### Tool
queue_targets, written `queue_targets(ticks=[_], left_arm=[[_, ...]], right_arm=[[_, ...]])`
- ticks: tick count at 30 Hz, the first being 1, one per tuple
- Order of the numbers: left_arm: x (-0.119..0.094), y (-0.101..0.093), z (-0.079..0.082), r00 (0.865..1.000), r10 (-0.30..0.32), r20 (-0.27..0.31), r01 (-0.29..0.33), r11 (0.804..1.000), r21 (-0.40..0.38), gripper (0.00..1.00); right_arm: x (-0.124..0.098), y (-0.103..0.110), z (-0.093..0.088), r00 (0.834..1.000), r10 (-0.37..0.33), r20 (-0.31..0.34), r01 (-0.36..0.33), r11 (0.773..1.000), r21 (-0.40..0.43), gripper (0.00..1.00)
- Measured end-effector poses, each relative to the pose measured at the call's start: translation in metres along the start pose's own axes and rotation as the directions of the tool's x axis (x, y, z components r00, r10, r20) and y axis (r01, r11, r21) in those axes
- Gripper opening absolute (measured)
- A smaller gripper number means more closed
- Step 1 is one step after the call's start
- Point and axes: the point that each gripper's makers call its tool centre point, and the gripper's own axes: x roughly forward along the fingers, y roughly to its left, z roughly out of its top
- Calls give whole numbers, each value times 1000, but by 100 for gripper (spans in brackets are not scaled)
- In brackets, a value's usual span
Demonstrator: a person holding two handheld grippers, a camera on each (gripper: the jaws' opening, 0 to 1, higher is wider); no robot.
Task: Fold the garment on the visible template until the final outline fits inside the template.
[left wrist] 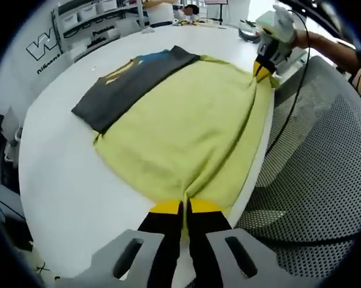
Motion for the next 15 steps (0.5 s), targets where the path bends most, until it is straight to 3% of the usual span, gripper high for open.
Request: queue_targets(ticks=[2,7,9,13,15], left_arm=[[-2,-1,-2,1000,-4,-3,4,1000,1,0],[-6,-4,-9,1000,-10,-21,9,1000,-30,0],[-9,-7,-12,999,-29,-35,28,999,-46,0],[-15,-9,-14,997,-52,-49,49,996,-69,0],[-21,-14,-21,992,-88,-86,82,994,-73,0]], right_arm=[[-1,4,-1,1000,3,-4,-3,999,-36,0],[-5,12,-1,1000,26,-10,-26,999,-32,0],[-8,18,-2,998,59,-20,-60,994,-94,0],[-18,22,-1,996,91,-16,-91,996,-20,0],[-22,22,-3,995,92,-27,-93,995,-20,0]])
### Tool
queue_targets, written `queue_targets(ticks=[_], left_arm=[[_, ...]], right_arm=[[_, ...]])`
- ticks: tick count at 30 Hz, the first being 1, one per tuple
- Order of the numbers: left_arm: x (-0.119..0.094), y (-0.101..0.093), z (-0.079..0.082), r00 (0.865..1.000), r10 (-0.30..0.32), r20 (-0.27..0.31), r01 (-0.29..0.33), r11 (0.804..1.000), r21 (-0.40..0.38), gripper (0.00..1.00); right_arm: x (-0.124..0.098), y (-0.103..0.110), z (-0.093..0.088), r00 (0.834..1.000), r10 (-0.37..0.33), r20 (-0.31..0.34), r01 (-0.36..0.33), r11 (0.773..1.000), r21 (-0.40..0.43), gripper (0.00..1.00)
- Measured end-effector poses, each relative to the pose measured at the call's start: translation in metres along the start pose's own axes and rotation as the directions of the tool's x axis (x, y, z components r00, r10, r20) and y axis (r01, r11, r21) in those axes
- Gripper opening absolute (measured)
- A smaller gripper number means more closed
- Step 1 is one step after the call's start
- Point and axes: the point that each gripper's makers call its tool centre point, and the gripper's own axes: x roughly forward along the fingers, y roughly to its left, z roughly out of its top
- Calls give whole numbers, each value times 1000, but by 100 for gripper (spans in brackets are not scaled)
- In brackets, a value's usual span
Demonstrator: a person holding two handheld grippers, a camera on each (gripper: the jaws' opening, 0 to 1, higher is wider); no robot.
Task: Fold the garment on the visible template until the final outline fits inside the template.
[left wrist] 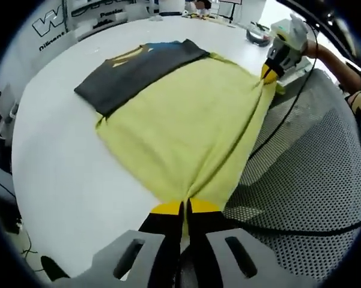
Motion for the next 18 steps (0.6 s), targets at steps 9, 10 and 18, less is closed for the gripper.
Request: queue_targets(ticks=[9,10,18], left_arm=[[-17,-3,-3,1000,-24,16,25,996,-82,0],[-19,-6,-4,999,-34,6,35,994,-100,0],[-37,-17,-3,998,-66,-6,64,985,-162,0]], right_arm=[[-14,22,2,999,50,-5,-50,998,34,0],[-16,24,2,998,56,-8,-56,998,39,0],[-35,37,2,996,87,-13,-87,995,47,0]])
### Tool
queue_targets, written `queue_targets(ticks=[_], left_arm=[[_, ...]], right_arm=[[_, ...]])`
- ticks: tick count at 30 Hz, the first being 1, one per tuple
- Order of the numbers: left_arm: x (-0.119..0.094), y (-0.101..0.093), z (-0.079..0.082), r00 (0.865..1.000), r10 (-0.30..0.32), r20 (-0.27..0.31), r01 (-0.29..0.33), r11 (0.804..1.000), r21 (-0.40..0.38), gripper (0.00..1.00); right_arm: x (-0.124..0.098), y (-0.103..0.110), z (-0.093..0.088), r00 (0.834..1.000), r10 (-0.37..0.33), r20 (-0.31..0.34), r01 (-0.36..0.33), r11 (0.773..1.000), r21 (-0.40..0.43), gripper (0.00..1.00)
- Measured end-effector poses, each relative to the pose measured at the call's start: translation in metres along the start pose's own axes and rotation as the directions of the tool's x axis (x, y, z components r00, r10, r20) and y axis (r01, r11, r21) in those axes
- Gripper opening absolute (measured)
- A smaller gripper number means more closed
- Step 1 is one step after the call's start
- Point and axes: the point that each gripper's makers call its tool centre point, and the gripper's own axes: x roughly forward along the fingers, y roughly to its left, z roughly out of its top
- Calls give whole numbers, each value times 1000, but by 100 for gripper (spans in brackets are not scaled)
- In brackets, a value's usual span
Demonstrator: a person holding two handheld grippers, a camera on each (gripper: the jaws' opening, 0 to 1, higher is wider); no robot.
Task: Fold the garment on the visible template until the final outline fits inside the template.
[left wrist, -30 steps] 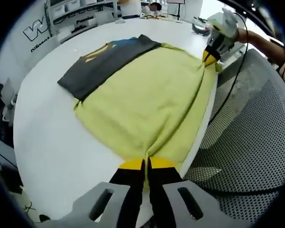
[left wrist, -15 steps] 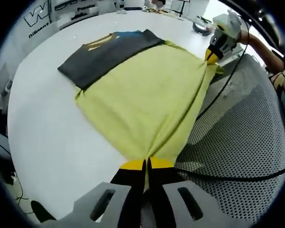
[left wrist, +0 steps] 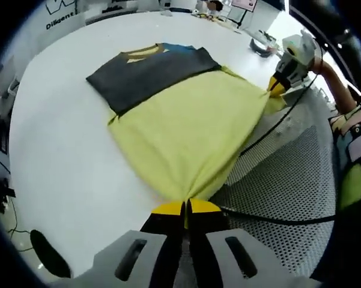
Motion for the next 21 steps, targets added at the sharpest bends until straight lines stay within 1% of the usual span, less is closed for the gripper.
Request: queue_targets(ticks=[1,2,5,9,11,12,13,14,15,16,17,18,21], left_arm=[[-4,-2,1,1000,-2,0,2,1000,-17,0],[-7,-3,2,1000,-5,1,5,1000,-20,0],[-16,-11,3,1000,-25,-11,25,999,-28,0],[-21,-19,1,998,-44,-40,42,998,-41,0],[-25,-20,1,998,-46,-45,43,998,-53,0],[-28,-19,2,999,-36,-41,34,998,-53,0],[-31,-13,8,1000,1,-13,-1,1000,-20,0],[-34,-13,10,1000,4,-6,-5,1000,-31,0],[-35,-11,13,1000,13,3,-13,1000,-28,0],[-36,-8,17,999,31,24,-30,999,-24,0],[-37,-4,26,997,42,63,-40,999,-33,0],[-38,0,33,994,58,97,-55,998,-36,0],[-40,8,39,989,89,119,-85,996,-39,0]], right_arm=[[-5,2,1,1000,-5,-1,5,999,-36,0],[-7,3,2,1000,-5,-2,5,999,-42,0],[-17,5,3,1000,-1,-3,1,999,-34,0],[-23,7,5,1000,13,-6,-13,1000,-5,0],[-27,9,6,1000,20,-4,-20,1000,-6,0],[-30,9,9,1000,21,8,-21,1000,-9,0],[-32,8,13,999,15,28,-15,1000,-5,0],[-35,8,15,999,21,41,-21,1000,7,0],[-36,8,18,998,23,55,-25,999,40,0],[-37,4,20,998,7,65,-10,999,53,0],[-39,-6,25,996,-40,85,37,998,45,0],[-40,-7,27,995,-46,84,42,998,51,0],[-41,-13,34,992,-69,105,64,997,51,0]])
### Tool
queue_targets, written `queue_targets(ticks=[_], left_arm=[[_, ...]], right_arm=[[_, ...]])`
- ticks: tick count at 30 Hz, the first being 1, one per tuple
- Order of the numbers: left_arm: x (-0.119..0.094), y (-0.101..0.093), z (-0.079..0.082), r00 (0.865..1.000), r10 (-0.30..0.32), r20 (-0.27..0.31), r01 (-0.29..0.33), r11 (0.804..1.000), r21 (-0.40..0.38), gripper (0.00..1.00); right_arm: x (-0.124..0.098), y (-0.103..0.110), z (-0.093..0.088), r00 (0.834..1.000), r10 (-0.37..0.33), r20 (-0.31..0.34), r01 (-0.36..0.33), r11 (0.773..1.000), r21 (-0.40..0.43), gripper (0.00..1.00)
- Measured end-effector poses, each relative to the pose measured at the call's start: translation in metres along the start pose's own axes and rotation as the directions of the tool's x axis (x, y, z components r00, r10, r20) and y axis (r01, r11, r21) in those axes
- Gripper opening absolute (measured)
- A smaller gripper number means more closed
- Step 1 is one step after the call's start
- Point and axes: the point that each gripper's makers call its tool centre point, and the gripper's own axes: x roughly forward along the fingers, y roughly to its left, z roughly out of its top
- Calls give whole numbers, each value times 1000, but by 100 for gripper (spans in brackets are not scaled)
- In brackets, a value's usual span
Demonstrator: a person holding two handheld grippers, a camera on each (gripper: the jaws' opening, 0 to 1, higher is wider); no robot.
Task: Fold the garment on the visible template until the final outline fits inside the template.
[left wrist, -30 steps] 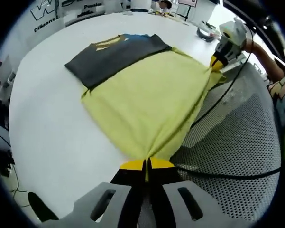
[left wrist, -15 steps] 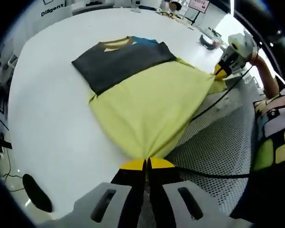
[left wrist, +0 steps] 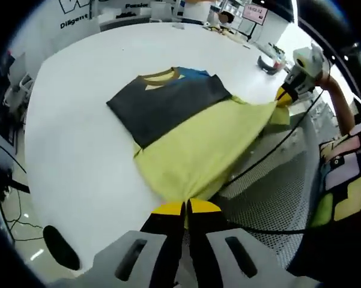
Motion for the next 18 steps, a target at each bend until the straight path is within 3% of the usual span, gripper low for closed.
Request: queue_targets(ticks=[1,2,5,9,11,15,18], left_arm=[[0,3,3,1000,13,13,-13,1000,1,0],[0,10,14,996,54,71,-55,998,11,0],[0,11,21,993,66,102,-68,997,22,0],[4,22,33,979,130,155,-138,990,39,0],[6,23,36,976,135,171,-140,990,18,0],[9,32,50,956,170,241,-165,985,-43,0],[11,35,58,947,187,261,-181,982,-45,0]], right_arm=[[1,-2,2,1000,-8,2,8,1000,4,0],[1,-6,5,999,-33,9,33,999,7,0],[3,-14,8,997,-80,13,80,997,24,0],[4,-29,20,983,-173,65,170,984,43,0],[4,-37,24,972,-217,88,213,976,55,0],[13,-49,27,963,-243,114,238,970,53,0],[15,-58,32,952,-272,140,267,962,50,0]])
